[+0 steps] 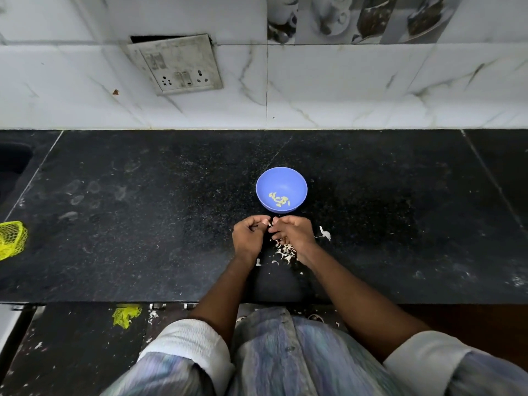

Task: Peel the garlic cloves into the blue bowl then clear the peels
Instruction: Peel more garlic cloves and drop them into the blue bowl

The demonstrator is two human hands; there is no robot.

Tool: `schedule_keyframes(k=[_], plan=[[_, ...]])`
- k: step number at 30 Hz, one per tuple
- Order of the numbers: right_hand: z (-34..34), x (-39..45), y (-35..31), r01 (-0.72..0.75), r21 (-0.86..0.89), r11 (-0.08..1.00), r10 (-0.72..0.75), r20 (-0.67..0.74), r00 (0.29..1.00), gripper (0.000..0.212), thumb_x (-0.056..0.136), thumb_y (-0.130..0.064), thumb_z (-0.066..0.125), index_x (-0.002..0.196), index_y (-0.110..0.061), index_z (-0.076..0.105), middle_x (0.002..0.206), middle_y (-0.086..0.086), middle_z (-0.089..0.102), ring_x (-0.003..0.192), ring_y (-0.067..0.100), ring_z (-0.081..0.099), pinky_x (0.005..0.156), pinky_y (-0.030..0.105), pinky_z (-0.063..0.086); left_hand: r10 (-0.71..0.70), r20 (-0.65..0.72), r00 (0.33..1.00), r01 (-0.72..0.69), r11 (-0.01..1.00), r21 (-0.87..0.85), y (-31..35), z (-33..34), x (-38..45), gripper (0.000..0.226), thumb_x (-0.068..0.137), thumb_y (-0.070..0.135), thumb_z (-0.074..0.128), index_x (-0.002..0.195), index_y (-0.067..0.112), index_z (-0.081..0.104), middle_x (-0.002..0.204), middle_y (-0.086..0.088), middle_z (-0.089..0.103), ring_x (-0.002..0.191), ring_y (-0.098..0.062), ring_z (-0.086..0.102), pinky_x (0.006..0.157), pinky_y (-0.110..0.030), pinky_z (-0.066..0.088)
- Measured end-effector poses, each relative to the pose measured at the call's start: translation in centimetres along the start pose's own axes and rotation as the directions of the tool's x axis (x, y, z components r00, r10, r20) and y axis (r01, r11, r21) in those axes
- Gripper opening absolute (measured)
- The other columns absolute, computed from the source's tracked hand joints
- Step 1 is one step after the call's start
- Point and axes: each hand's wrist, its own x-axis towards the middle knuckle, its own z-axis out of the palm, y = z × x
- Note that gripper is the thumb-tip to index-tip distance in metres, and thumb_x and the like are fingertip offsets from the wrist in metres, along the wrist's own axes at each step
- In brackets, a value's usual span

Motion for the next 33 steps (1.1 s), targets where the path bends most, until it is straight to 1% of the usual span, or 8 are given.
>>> schedule_keyframes(k=[2, 4, 7, 11, 15, 24, 29, 33], plan=[[-0.4, -0.1, -0.2, 0.002, -0.007, 1.000, -0.002, -0.025, 1.000, 0.009, 0.088, -0.002, 0.075, 0.094, 0.004, 0.071, 0.084, 0.021, 0.075, 0.058, 0.017, 0.065, 0.050, 0.024, 0.043, -0.009, 0.005, 1.000, 0.009, 1.000, -0.023, 0.4, 0.5, -0.2, 0.019, 0.097, 0.009, 0.071, 0.093, 0.025, 0.081, 0.091, 0.003, 0.081, 0.087, -0.014, 0.075, 0.093, -0.042, 0.061], [-0.9, -0.4, -0.5, 0.010, -0.002, 1.000, -0.010, -0.013, 1.000, 0.018, 0.082, 0.005, 0.075, 0.099, 0.001, 0.070, 0.084, 0.019, 0.075, 0.058, 0.016, 0.065, 0.048, 0.022, 0.044, -0.017, 0.013, 1.000, 0.017, 0.999, -0.035, 0.5, 0.9, -0.5, 0.019, 0.096, 0.009, 0.072, 0.093, 0.025, 0.081, 0.091, 0.002, 0.081, 0.088, -0.015, 0.075, 0.093, -0.042, 0.061], [-1.6, -0.8, -1.0, -0.004, -0.022, 1.000, 0.004, 0.015, 1.000, 0.017, 0.086, -0.001, 0.076, 0.103, -0.001, 0.073, 0.081, 0.009, 0.075, 0.060, 0.014, 0.066, 0.049, 0.021, 0.044, -0.009, 0.024, 1.000, 0.011, 0.999, -0.052, 0.8, 1.5, -1.1, 0.017, 0.095, 0.008, 0.073, 0.092, 0.023, 0.081, 0.090, 0.002, 0.081, 0.089, -0.016, 0.076, 0.091, -0.039, 0.061], [-2.0, -1.1, -0.6, -0.006, -0.057, 0.998, 0.006, 0.005, 1.000, 0.007, 0.088, 0.000, 0.071, 0.094, 0.000, 0.074, 0.074, 0.006, 0.074, 0.060, 0.013, 0.064, 0.051, 0.021, 0.045, 0.019, 0.022, 1.000, -0.017, 0.998, -0.059, 1.6, 2.2, -2.0, 0.018, 0.094, 0.006, 0.074, 0.091, 0.022, 0.081, 0.087, 0.005, 0.081, 0.083, -0.007, 0.075, 0.083, -0.026, 0.058], [-2.6, -1.4, -0.6, -0.010, -0.030, 0.999, 0.010, -0.005, 1.000, 0.007, 0.090, 0.003, 0.065, 0.092, 0.000, 0.072, 0.072, 0.009, 0.071, 0.058, 0.013, 0.061, 0.050, 0.022, 0.043, 0.068, -0.015, 0.998, -0.067, 0.996, 0.052, 1.8, 2.6, -2.3, 0.013, 0.089, 0.010, 0.078, 0.087, 0.022, 0.082, 0.083, 0.010, 0.080, 0.079, -0.008, 0.075, 0.081, -0.030, 0.061], [-3.6, -1.5, -0.1, 0.038, -0.043, 0.998, -0.038, 0.009, 0.999, 0.005, 0.089, -0.004, 0.074, 0.092, -0.001, 0.076, 0.070, 0.009, 0.070, 0.059, 0.011, 0.061, 0.053, 0.023, 0.047, 0.180, 0.027, 0.983, -0.178, 0.913, 0.367, 2.1, 2.5, -3.1, 0.010, 0.088, 0.029, 0.079, 0.084, 0.037, 0.074, 0.081, 0.017, 0.073, 0.075, -0.001, 0.068, 0.070, -0.035, 0.059], [-4.0, -1.5, -0.3, 0.032, -0.027, 0.999, -0.031, 0.015, 0.999, 0.011, 0.089, -0.006, 0.075, 0.093, 0.005, 0.076, 0.069, 0.011, 0.070, 0.058, 0.012, 0.060, 0.052, 0.021, 0.046, 0.231, 0.022, 0.973, -0.214, 0.856, 0.471, 2.9, 2.7, -3.5, 0.012, 0.090, 0.024, 0.074, 0.084, 0.033, 0.071, 0.084, 0.016, 0.069, 0.078, -0.002, 0.064, 0.067, -0.030, 0.052], [-4.2, -1.7, -0.4, 0.031, 0.030, 0.999, -0.032, 0.035, 0.999, 0.009, 0.088, -0.003, 0.076, 0.093, 0.005, 0.076, 0.071, 0.014, 0.070, 0.057, 0.012, 0.060, 0.054, 0.020, 0.048, 0.268, 0.066, 0.961, -0.263, 0.816, 0.514, 3.2, 2.9, -3.5, 0.015, 0.092, 0.017, 0.067, 0.088, 0.031, 0.068, 0.089, 0.013, 0.068, 0.083, -0.011, 0.063, 0.065, -0.030, 0.047]])
